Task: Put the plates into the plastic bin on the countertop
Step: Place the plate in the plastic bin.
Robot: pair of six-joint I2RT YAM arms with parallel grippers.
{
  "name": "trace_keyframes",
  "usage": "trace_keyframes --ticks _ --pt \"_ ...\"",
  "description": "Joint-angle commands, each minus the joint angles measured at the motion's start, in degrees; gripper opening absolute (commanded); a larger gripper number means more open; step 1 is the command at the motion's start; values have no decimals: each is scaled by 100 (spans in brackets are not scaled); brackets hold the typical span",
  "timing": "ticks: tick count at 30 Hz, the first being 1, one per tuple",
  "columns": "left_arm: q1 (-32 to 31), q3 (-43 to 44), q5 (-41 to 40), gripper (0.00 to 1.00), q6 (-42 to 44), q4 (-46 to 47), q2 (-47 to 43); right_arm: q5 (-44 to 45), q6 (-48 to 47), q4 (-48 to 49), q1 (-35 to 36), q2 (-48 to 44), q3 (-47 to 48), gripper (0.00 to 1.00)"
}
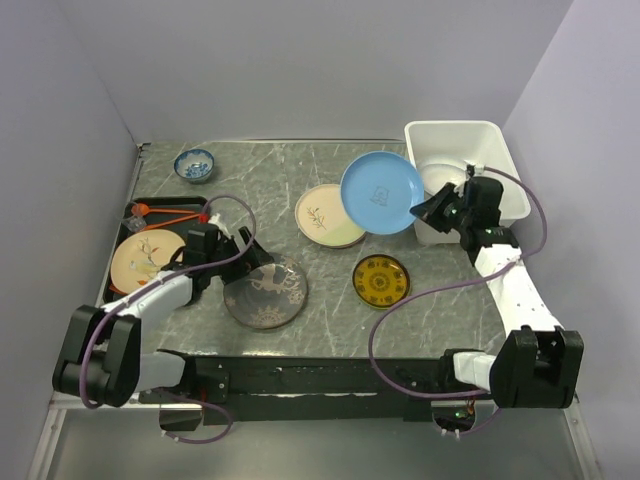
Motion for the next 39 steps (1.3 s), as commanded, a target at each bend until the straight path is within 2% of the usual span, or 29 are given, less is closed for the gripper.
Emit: trace_keyframes --ticks 1,9,18,26,39 --pt "-103 132 189 99 -24 438 145 -77 79 221 -129 -156 530 0" --pt "-173 123 92 99 64 281 -13 -85 123 176 -270 186 1022 0" --pt "-182 149 -233 99 231 -1 -207 -42 229 317 -297 362 1048 0" --pt "-200 264 -58 99 222 166 118 433 352 282 -384 389 1127 0" --pt "-314 167 -180 99 152 69 -57 495 439 308 -938 688 1532 0"
